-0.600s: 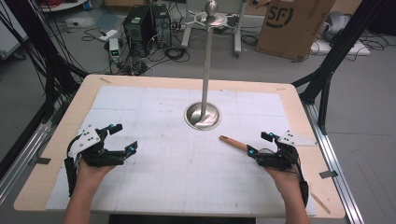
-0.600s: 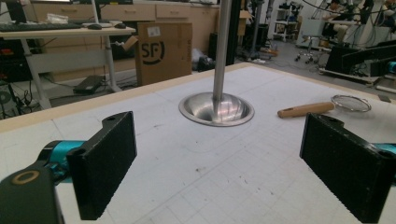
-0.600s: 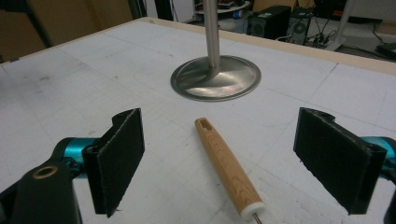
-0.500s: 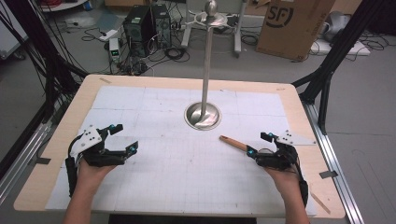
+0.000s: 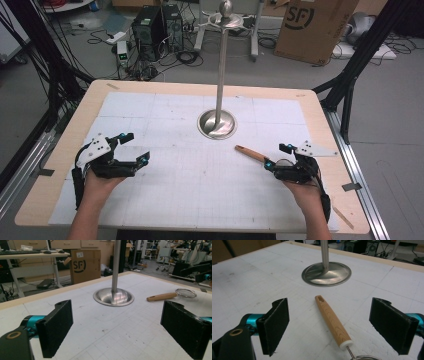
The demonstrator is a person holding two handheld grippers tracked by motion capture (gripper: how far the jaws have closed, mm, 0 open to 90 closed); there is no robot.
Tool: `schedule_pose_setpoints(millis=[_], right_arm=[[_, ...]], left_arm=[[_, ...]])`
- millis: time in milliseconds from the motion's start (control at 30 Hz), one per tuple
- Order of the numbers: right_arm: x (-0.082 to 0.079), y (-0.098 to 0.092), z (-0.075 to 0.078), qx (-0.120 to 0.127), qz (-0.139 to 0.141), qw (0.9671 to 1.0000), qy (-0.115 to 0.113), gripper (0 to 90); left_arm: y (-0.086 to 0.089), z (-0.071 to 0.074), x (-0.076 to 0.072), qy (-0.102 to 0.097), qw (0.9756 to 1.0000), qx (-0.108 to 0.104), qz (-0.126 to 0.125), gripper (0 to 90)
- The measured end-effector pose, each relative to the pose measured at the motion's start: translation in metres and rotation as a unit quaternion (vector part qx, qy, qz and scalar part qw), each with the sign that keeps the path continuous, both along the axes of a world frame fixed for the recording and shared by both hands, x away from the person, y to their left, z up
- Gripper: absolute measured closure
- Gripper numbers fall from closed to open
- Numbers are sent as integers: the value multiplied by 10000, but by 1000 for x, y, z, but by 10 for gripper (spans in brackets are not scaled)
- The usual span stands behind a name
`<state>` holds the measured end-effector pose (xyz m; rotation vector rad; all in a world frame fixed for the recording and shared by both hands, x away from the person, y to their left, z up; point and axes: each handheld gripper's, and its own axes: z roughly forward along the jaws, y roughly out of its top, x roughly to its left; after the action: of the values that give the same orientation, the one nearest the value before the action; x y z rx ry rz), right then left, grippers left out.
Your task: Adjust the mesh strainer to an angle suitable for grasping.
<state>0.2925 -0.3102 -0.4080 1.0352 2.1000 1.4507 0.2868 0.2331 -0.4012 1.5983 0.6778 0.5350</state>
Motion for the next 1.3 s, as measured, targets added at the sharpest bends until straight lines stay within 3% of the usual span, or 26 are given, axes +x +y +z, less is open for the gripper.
schedule_pose_setpoints(millis=[267,733,800,967,1100,1300], right_arm=[[3,3,-1,-115,-6,9999,119,152],[23,18,5,-637,86,9972,389,160],[26,20,6,-799,99,9958,445,176],[29,17,8,-872,123,9947,538,228],[33,17,6,-1110,138,9914,686,257],[39,21,2,-1576,258,9824,968,332]], left_arm=[[-3,-1,1,56,9999,87,-120,114],[2,1,0,52,9999,53,-88,114],[1,1,0,47,9999,69,-92,114],[1,1,0,48,9999,112,-89,114],[0,0,0,59,9998,164,-93,115],[0,-1,1,82,9997,224,-99,115]])
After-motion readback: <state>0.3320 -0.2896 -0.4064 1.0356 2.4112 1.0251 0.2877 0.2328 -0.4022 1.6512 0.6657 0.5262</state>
